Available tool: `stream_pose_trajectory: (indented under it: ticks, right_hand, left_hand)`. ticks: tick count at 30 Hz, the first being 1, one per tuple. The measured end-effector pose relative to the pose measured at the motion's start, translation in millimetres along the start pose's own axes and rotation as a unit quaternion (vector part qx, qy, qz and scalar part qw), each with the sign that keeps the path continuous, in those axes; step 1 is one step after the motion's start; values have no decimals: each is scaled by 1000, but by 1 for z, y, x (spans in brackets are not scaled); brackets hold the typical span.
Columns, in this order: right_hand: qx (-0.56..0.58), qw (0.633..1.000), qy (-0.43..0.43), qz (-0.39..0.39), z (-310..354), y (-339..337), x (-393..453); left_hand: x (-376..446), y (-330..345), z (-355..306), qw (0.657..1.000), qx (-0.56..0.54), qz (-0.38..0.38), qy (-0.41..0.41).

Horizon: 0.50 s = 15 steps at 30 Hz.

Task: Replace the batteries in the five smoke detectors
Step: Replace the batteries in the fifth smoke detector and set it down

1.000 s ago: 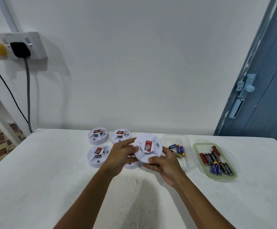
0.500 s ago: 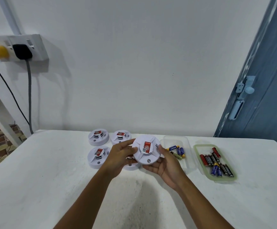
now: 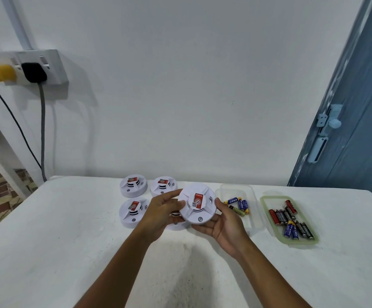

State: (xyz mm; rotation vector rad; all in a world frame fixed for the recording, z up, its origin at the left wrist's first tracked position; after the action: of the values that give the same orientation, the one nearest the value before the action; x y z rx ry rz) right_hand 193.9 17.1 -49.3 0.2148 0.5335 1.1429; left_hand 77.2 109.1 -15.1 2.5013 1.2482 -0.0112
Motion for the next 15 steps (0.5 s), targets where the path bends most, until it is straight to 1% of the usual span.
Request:
stream_pose_trajectory:
  ticks: [15]
  right_hand:
    - [0,1000,6,0,-3,2,-4]
  left_hand:
    - [-6,-2,2,1000,-3,3,-3]
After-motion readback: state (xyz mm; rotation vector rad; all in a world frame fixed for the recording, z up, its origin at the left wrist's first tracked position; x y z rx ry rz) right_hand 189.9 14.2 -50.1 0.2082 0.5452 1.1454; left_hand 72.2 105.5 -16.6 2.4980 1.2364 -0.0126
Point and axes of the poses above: each hand's wrist, its own x-axis towards the middle knuckle, its own y-axis out of the palm, z = x × y, the point moved 10 cm from there along x, towards the middle knuckle, and after that the axes turned 12 degrees about -x, right-handed, at the moved point
